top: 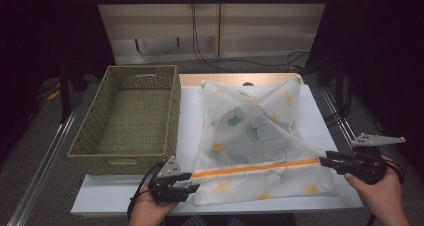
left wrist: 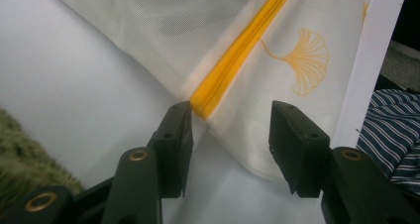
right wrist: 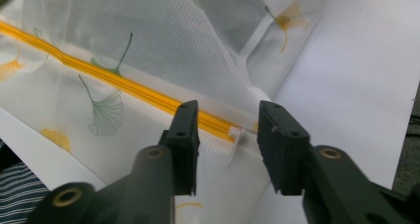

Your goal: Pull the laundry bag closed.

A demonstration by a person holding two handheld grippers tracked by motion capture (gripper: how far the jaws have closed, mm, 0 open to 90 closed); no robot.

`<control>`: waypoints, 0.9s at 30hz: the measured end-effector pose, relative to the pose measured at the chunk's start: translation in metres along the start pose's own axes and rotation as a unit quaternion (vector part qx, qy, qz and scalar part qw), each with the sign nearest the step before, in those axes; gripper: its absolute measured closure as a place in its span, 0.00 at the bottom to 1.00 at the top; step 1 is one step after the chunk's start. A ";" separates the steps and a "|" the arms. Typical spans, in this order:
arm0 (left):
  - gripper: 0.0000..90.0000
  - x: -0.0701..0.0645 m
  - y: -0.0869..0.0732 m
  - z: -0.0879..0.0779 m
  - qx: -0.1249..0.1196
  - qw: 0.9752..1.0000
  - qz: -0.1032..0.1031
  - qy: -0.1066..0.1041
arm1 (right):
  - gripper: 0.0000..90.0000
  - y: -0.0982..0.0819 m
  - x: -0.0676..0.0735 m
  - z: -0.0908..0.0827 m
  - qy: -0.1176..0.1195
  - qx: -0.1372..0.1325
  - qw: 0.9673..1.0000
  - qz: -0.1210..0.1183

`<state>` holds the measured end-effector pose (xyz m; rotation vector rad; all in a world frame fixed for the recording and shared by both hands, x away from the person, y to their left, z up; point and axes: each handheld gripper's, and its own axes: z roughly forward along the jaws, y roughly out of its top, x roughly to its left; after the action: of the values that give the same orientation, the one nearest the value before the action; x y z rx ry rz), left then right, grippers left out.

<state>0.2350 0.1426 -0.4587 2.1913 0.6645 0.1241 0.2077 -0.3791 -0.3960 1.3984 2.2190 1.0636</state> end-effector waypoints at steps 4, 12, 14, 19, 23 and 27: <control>0.51 -0.001 -0.001 -0.010 -0.007 1.000 -0.002 0.003 | 0.59 -0.001 -0.002 -0.006 0.002 -0.020 1.000 -0.001; 0.47 0.006 -0.004 -0.027 -0.014 1.000 -0.007 0.010 | 0.54 -0.006 -0.004 -0.011 0.003 -0.032 0.999 -0.006; 0.46 0.006 -0.005 -0.030 -0.020 1.000 -0.008 0.011 | 0.53 -0.006 -0.005 -0.012 0.001 -0.042 0.999 -0.003; 0.46 0.005 -0.008 -0.034 -0.022 1.000 -0.007 0.014 | 0.50 -0.010 -0.007 -0.017 -0.002 -0.061 0.998 -0.007; 0.42 0.007 -0.011 -0.038 -0.021 1.000 -0.014 0.012 | 0.48 -0.014 -0.009 -0.020 0.000 -0.077 0.997 -0.013; 0.41 0.010 -0.015 -0.039 -0.030 0.999 -0.023 0.011 | 0.47 -0.017 -0.009 -0.019 -0.010 -0.074 0.997 -0.016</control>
<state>0.2254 0.1828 -0.4455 2.1177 0.7152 0.1431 0.1897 -0.3996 -0.3966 1.3017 2.0943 1.1720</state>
